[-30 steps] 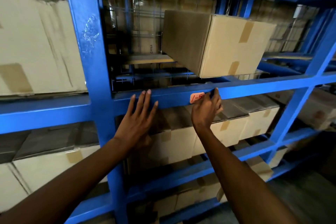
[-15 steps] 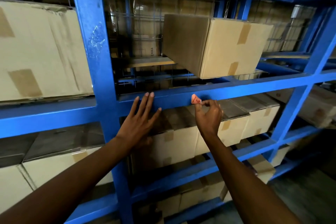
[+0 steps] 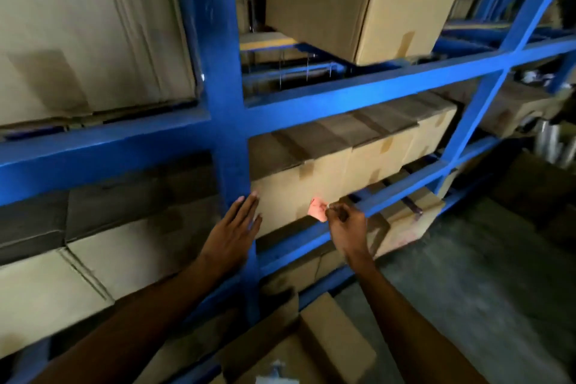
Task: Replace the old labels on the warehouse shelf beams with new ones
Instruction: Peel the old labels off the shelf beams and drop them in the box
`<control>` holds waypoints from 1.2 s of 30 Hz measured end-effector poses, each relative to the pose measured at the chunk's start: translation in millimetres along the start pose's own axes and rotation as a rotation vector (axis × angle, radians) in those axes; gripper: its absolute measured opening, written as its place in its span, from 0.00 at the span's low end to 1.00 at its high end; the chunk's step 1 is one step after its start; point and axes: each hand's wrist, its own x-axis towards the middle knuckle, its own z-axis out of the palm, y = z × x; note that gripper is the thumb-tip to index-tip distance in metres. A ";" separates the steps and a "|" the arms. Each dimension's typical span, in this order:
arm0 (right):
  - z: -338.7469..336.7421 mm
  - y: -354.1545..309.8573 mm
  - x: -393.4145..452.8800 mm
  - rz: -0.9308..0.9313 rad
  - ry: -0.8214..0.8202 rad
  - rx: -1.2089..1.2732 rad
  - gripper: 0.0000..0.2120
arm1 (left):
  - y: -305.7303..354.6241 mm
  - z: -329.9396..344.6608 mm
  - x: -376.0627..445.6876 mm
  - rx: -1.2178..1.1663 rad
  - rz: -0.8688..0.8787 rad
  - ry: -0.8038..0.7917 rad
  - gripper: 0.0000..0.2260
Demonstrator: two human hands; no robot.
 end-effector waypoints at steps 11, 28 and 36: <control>53.4 89.6 -162.3 0.521 -0.042 -0.190 0.09 | 16.4 32.7 -27.2 -0.119 0.206 -0.083 0.21; 70.1 149.1 -214.2 0.655 -0.117 -0.190 0.05 | 19.7 70.7 -23.1 -0.024 0.264 -0.010 0.33; 25.2 142.0 -228.9 0.703 -0.037 -0.247 0.06 | 38.1 60.4 -26.2 -0.271 0.264 -0.199 0.37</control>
